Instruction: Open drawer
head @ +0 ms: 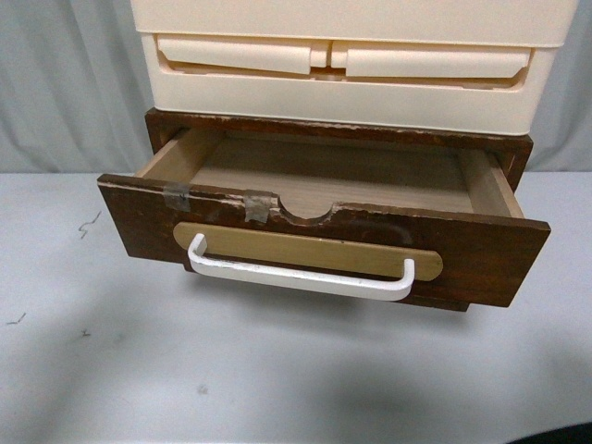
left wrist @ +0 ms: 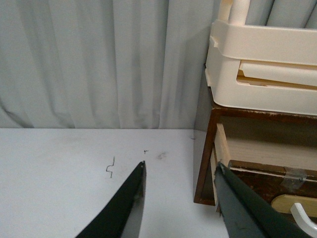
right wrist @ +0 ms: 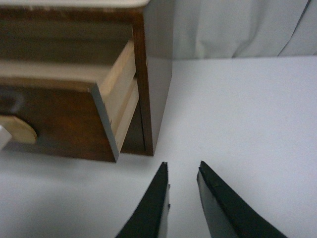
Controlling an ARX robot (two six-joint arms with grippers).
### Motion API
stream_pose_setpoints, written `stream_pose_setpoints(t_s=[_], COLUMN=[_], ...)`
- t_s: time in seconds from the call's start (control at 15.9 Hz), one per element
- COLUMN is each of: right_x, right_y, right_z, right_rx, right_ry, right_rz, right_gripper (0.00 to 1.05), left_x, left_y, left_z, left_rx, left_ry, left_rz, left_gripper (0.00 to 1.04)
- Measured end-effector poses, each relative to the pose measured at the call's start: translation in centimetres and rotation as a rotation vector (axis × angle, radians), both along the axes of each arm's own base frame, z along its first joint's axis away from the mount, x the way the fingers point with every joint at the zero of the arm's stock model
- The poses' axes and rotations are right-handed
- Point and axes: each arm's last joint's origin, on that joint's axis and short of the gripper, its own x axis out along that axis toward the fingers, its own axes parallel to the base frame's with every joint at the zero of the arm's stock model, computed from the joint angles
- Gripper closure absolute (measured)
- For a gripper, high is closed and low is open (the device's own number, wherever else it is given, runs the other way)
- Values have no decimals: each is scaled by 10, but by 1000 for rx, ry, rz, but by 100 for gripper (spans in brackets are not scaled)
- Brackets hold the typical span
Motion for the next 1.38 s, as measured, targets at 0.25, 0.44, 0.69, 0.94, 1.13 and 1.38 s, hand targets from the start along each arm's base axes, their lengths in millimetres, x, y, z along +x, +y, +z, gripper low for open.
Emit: stream_pose_setpoints(t_s=[0.25, 0.44, 0.69, 0.94, 1.13, 1.38], right_x=[-17, -24, -39, -55, -60, -67], right_y=[-26, -34, -44, -56, -56, -56], right_z=[36, 46, 58, 62, 63, 63], right_rx=[11, 11, 12, 6, 6, 6], right_ry=[-194, -206, -227, -216, -212, -214], right_rz=[-4, -1, -3, -5, -4, -3], right_gripper=[103, 103, 103, 103, 103, 103], left_x=[-23, -34, -46, -55, -62, -68], left_y=[1, 1, 1, 1, 1, 1], left_z=[-5, -7, -3, 0, 0, 1], left_rx=[23, 24, 24, 24, 24, 24], left_ry=[30, 42, 28, 17, 18, 14], left_rz=[10, 10, 11, 11, 11, 11], left_gripper=[103, 103, 103, 103, 103, 103])
